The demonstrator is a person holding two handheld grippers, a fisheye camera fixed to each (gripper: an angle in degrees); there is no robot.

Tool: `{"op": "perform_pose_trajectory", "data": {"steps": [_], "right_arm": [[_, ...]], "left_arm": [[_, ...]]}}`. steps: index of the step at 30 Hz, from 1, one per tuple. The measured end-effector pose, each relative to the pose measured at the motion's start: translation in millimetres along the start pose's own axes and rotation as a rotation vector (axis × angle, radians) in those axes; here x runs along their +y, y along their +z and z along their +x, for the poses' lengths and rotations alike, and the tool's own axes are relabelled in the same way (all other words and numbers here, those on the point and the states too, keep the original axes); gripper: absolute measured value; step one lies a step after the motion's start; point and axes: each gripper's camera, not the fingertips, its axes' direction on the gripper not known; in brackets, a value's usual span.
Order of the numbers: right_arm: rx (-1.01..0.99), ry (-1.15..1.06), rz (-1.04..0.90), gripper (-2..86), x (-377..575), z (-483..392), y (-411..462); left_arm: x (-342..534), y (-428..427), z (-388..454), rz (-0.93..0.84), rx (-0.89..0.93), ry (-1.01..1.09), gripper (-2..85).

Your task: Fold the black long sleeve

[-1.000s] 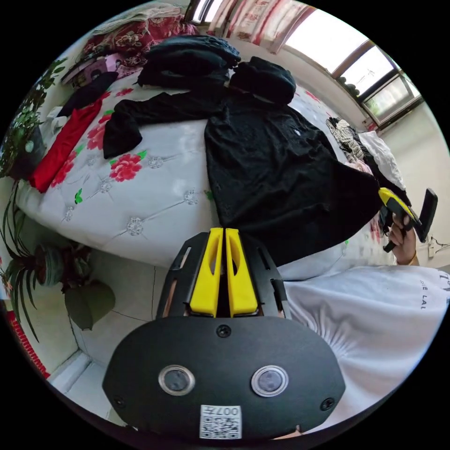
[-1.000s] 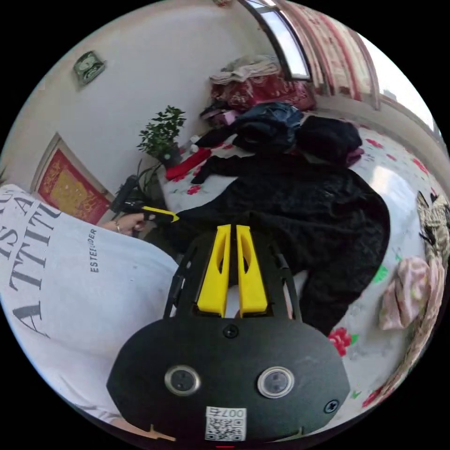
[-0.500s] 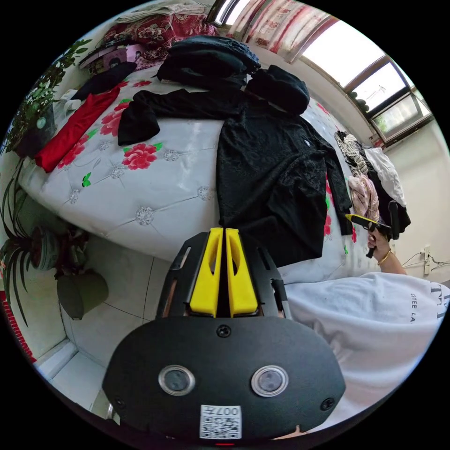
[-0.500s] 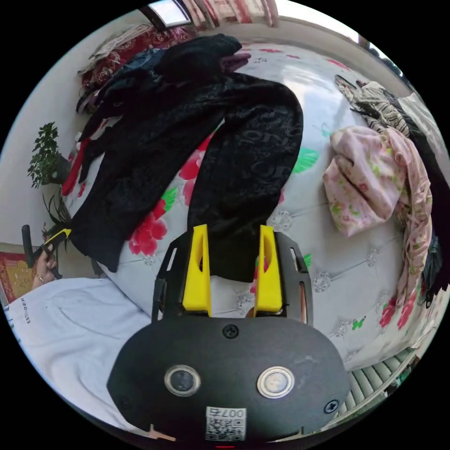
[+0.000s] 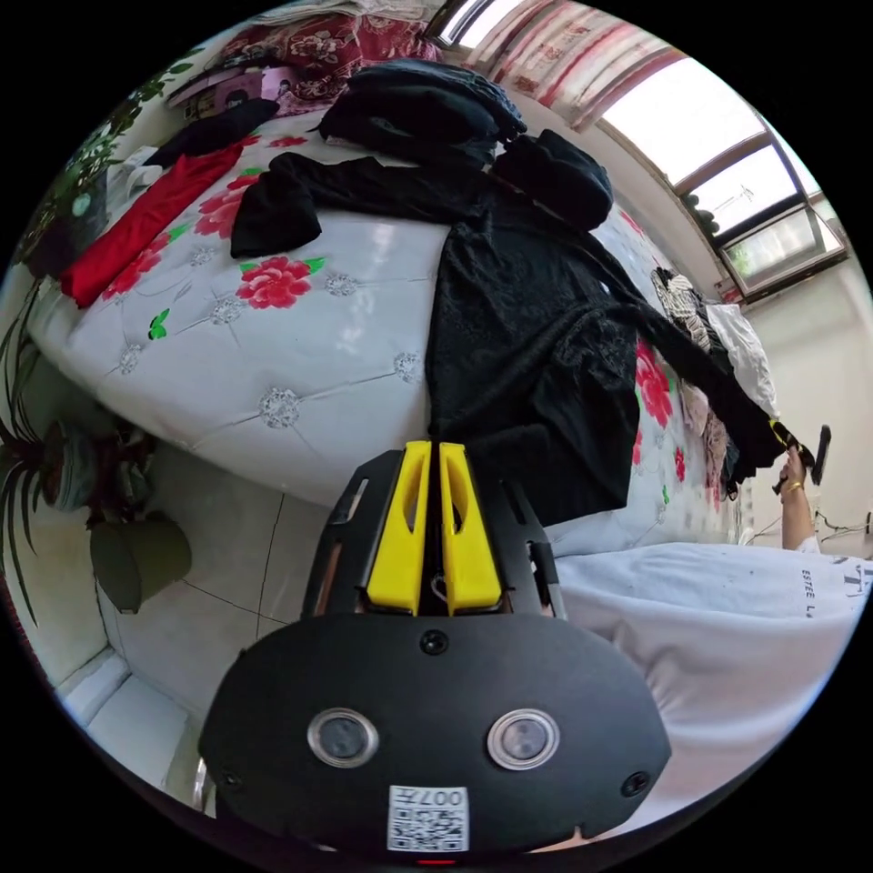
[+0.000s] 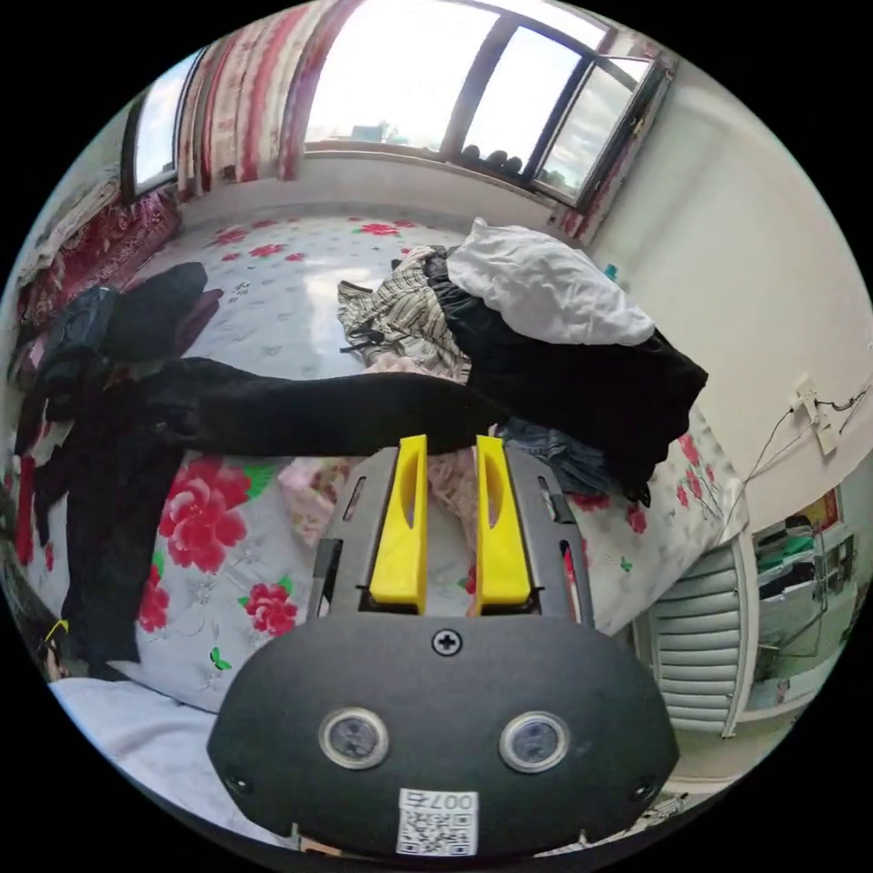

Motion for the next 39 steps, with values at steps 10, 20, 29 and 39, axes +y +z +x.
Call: {"op": "perform_pose_trajectory", "data": {"steps": [10,20,29,39], "right_arm": [[-0.897,-0.668,-0.14,6.9,116.0,-302.1,-24.6],[-0.742,-0.97,-0.335,2.3,157.9,-451.4,-7.5],[-0.798,-0.273,-0.095,0.0,148.6,-177.3,-65.5],[-0.787,0.054,-0.383,1.4,262.9,-46.2,-1.4]], "left_arm": [[35.2,-22.0,-19.3,-0.042,0.039,0.038,6.5],[20.4,-9.7,-24.5,-0.109,0.003,0.214,3.5],[11.6,-55.5,-73.4,-0.118,0.314,0.186,0.1],[37.8,-37.0,-100.9,-0.124,0.391,-0.075,4.8]]}}
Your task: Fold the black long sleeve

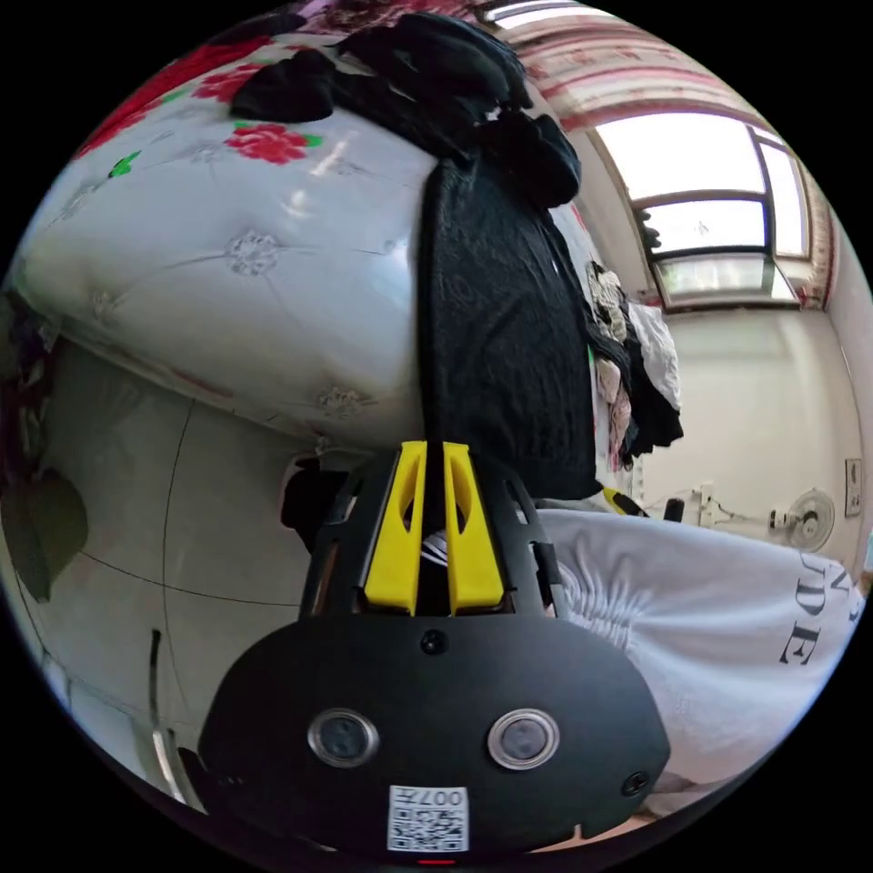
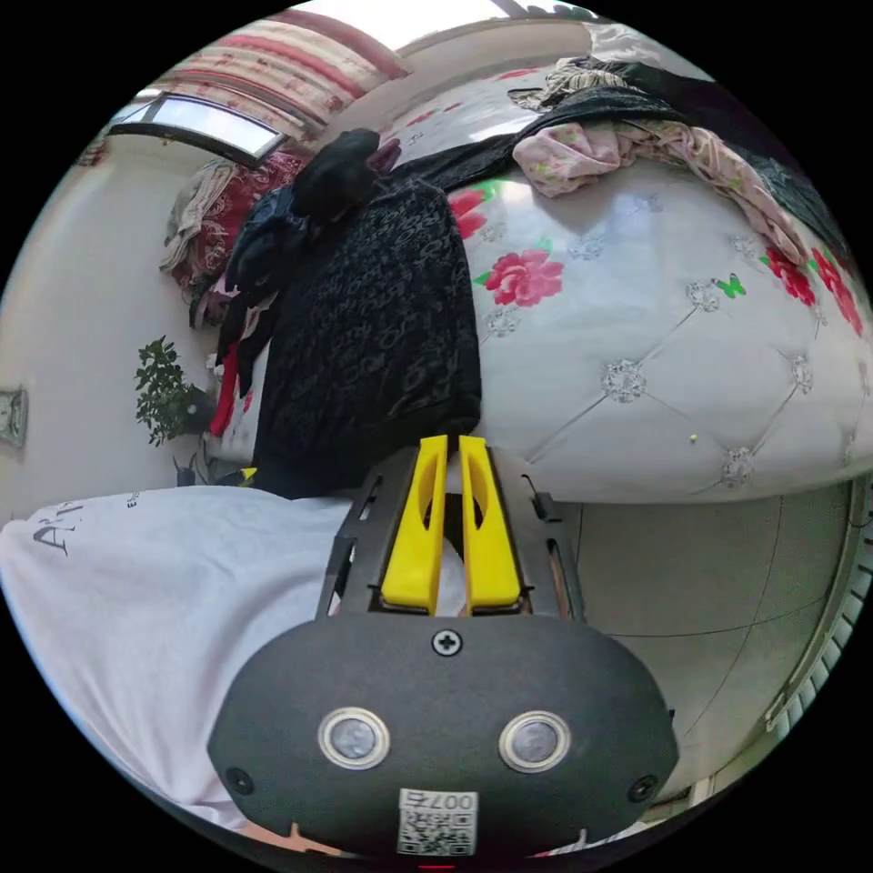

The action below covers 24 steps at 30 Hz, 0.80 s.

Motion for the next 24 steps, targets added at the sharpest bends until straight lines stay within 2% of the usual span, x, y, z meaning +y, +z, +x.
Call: {"op": "perform_pose_trajectory", "data": {"steps": [4,7,10,14,17,20,24], "right_arm": [[0.019,-0.094,0.046,2.7,-10.5,7.7,-8.8],[0.065,-0.198,0.01,4.1,-24.1,5.8,1.1],[0.069,-0.283,-0.107,4.4,-33.6,-3.9,29.8],[0.239,-0.401,-0.12,2.0,-30.3,-29.8,47.0],[0.163,-0.473,-0.185,0.6,-29.5,-38.3,43.1],[0.13,-0.52,-0.15,0.1,-14.6,-38.8,26.4],[0.11,-0.449,-0.225,0.1,7.6,-19.5,40.6]], "left_arm": [[13.0,-3.7,10.2,0.09,-0.051,-0.004,9.0],[18.1,5.6,21.8,0.108,-0.128,0.014,11.0],[8.1,26.1,35.0,0.084,-0.215,0.032,10.9],[-22.8,55.8,50.8,-0.016,-0.334,0.04,6.4],[-31.6,49.5,59.4,-0.03,-0.343,0.053,3.2],[-19.0,32.5,70.1,-0.007,-0.365,0.126,2.8],[7.7,32.9,44.4,-0.011,-0.321,0.055,4.2]]}}
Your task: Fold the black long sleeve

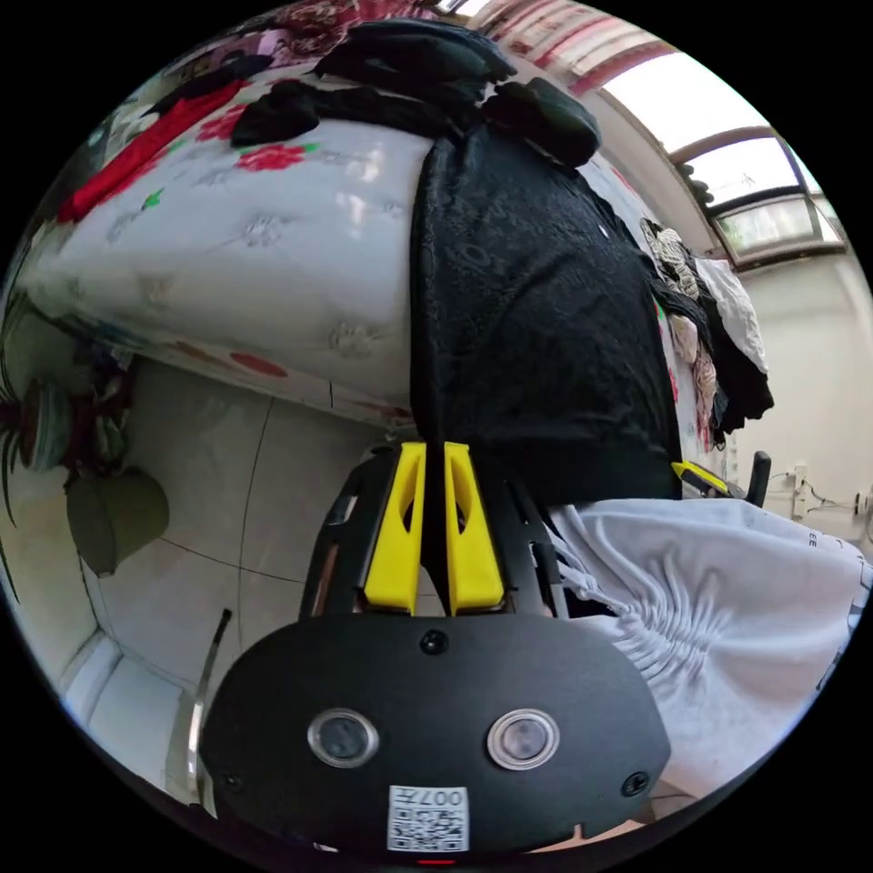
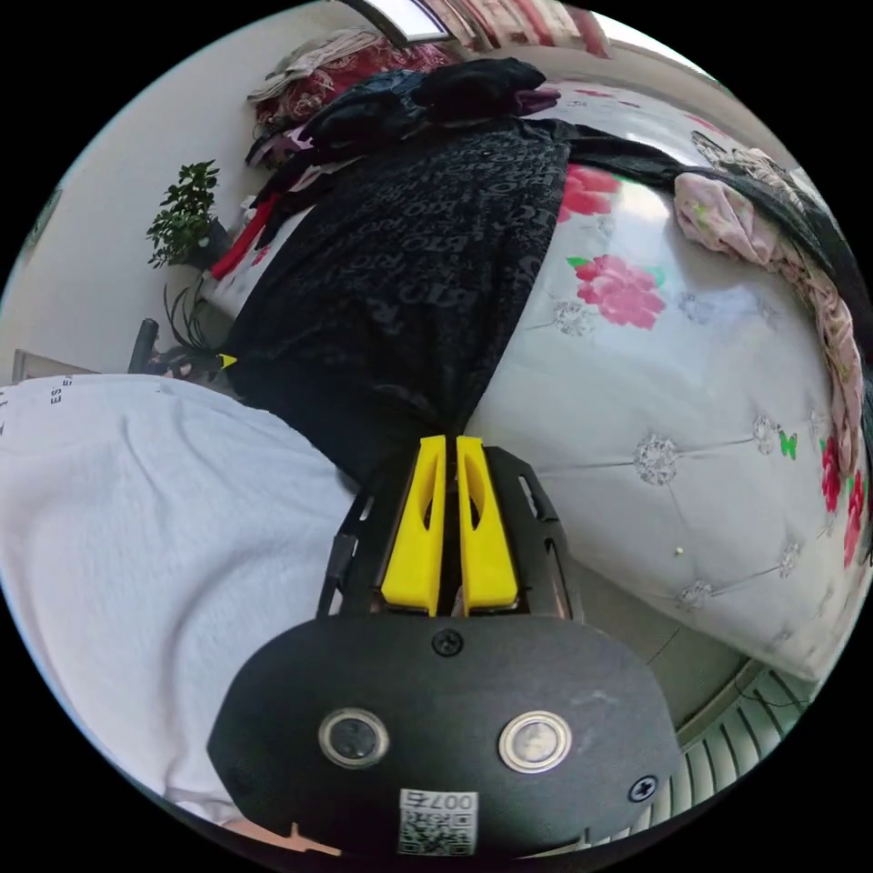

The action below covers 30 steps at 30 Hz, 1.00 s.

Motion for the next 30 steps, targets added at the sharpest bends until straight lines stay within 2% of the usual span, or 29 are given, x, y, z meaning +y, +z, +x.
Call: {"op": "perform_pose_trajectory", "data": {"steps": [4,6,10,14,17,25,28,30], "right_arm": [[-0.039,0.1,0.011,0.1,7.0,2.9,5.1],[0.0,0.132,0.073,0.0,6.1,-3.2,-11.5],[0.075,0.121,0.136,0.0,-10.4,-17.7,-34.2],[0.074,0.099,0.188,0.0,-48.2,-44.1,-42.8],[0.047,0.063,0.206,0.1,-78.8,-72.2,-36.3],[0.02,0.073,0.187,0.1,-136.9,-115.7,-13.0],[0.031,0.123,0.181,0.1,-146.7,-119.2,-12.3],[0.04,0.191,0.178,0.0,-149.9,-118.8,-12.1]], "left_arm": [[8.3,4.0,-25.2,0.04,0.017,-0.126,5.6],[1.0,-18.3,-36.7,0.115,0.006,-0.154,6.9],[-35.4,-63.3,-43.7,0.237,-0.097,-0.102,8.9],[-108.3,-98.4,-54.1,0.318,-0.175,-0.051,10.0],[-167.7,-110.3,-68.5,0.322,-0.26,-0.091,9.7],[-301.6,-102.5,-84.7,0.33,-0.306,0.09,10.7],[-342.3,-81.7,-92.8,0.269,-0.356,0.165,10.7],[-367.6,-57.7,-108.3,0.166,-0.412,0.178,6.2]]}}
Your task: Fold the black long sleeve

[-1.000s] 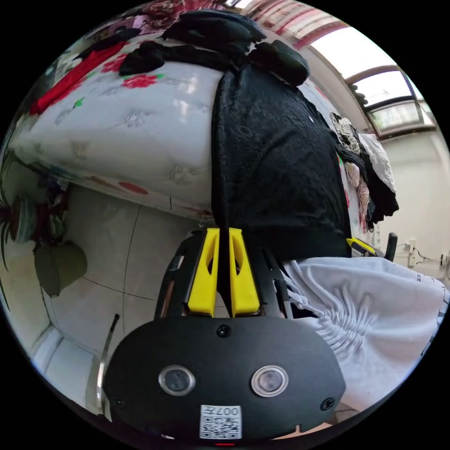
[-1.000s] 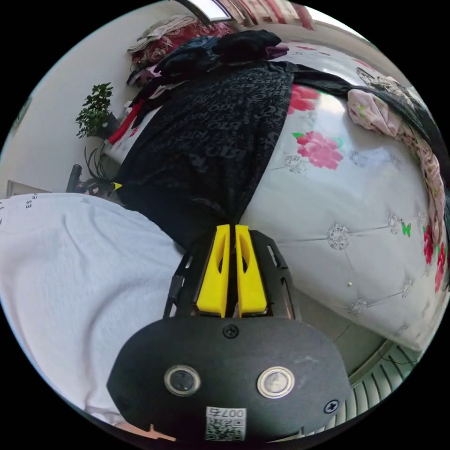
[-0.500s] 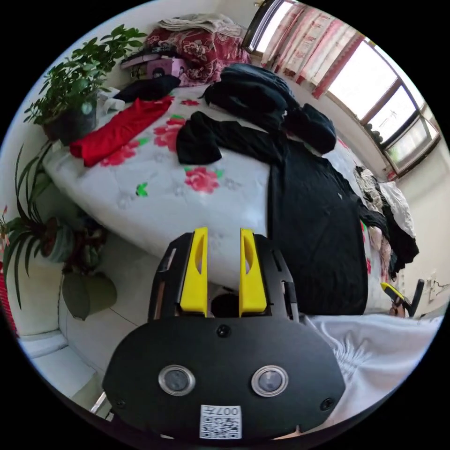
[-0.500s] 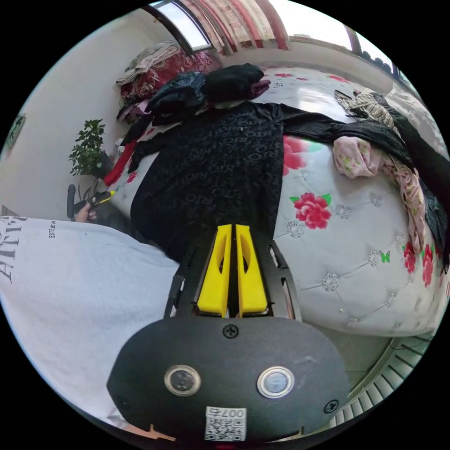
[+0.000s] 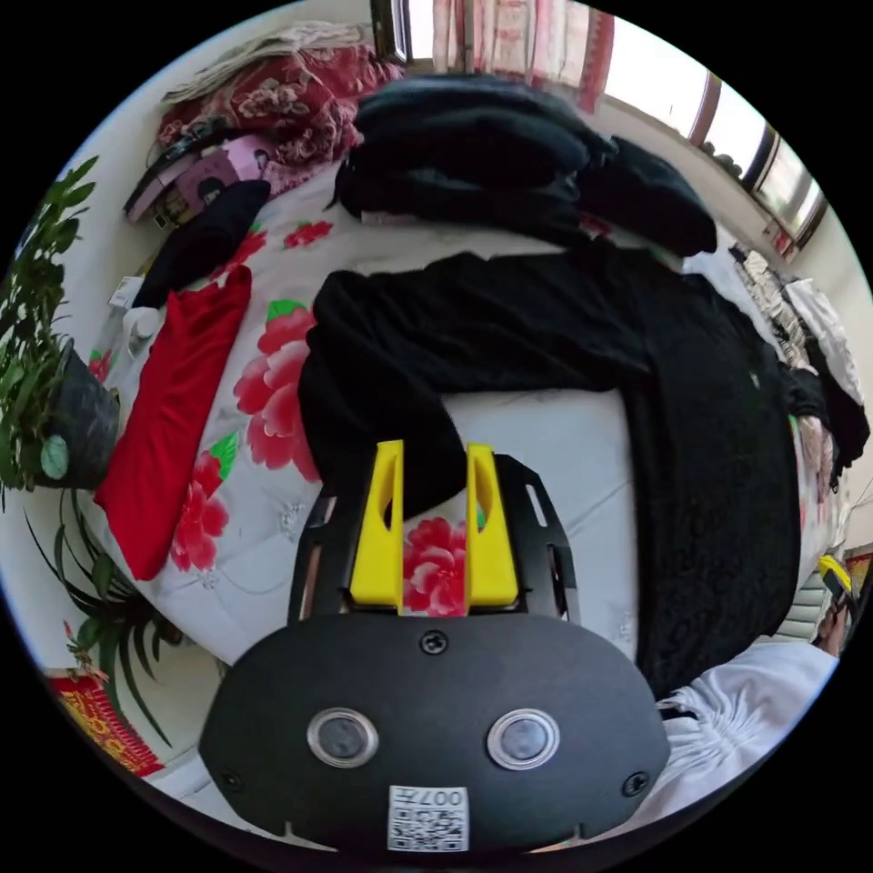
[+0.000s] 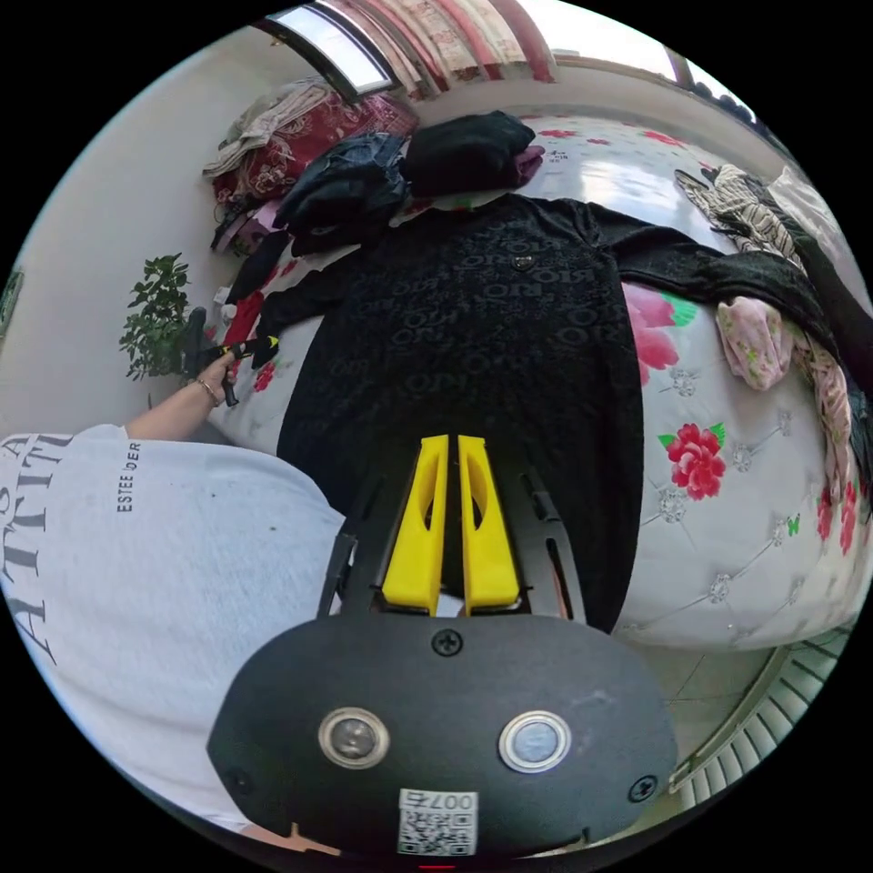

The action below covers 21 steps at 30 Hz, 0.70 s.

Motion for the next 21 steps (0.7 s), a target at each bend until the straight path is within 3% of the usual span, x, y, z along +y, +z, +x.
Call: {"op": "perform_pose_trajectory", "data": {"steps": [2,5,10,12,15,21], "right_arm": [[0.002,0.055,0.009,0.0,-0.1,0.1,-0.7],[0.017,0.13,0.045,-0.1,1.7,-2.6,-4.0],[0.01,0.202,0.078,-0.2,-2.5,-4.2,-7.1],[-0.006,0.211,0.082,-0.2,-7.7,-3.3,-6.0],[-0.021,0.195,0.056,-0.2,-18.6,-1.7,-0.7],[-0.046,0.152,0.066,-0.2,-35.3,-0.9,-0.9]], "left_arm": [[-1.8,1.7,-11.5,0.037,-0.008,0.018,2.3],[-9.8,-2.3,-57.1,0.022,0.159,-0.005,0.8],[1.5,-85.0,-211.2,0.399,0.53,-0.306,0.0],[22.5,-116.7,-295.9,0.614,0.7,-0.526,-0.1],[46.2,-140.8,-355.6,0.771,0.753,-0.657,-0.2],[48.3,-151.7,-322.5,0.81,0.849,-0.58,-0.3]]}}
